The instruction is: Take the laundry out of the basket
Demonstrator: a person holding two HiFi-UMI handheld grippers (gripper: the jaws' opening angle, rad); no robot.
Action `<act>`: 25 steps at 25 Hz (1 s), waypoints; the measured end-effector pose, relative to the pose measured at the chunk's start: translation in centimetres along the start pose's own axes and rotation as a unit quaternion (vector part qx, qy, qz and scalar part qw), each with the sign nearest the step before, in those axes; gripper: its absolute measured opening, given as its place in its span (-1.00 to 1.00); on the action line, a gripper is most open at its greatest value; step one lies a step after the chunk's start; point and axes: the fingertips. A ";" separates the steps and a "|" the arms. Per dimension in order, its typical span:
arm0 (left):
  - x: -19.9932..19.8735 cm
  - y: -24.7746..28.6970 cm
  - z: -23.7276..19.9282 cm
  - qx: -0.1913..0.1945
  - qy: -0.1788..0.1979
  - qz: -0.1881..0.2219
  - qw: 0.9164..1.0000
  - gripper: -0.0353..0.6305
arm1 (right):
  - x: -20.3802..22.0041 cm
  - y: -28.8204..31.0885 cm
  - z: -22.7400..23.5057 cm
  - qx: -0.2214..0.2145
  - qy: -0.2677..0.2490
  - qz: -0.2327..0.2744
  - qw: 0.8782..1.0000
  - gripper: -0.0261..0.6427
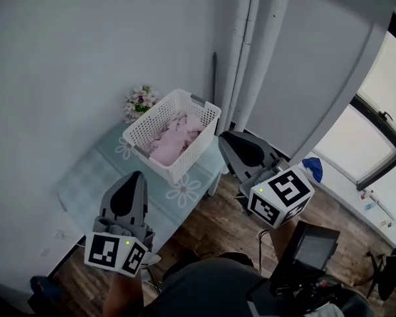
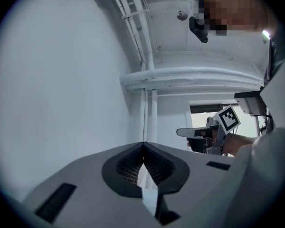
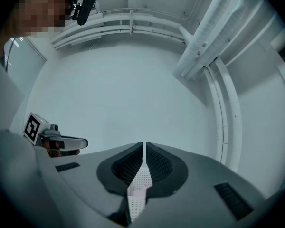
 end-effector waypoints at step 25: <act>-0.6 12.4 -7.5 -0.155 0.019 -0.008 0.988 -0.87 | 0.4 16.8 10.2 -0.240 -0.080 -0.019 0.967 -0.22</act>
Point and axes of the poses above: the fingertips, and each gripper's own axes: y forward along the fingers, z to its right, x out of its underside, and after that the axes turned 8 degrees about -x, right-handed
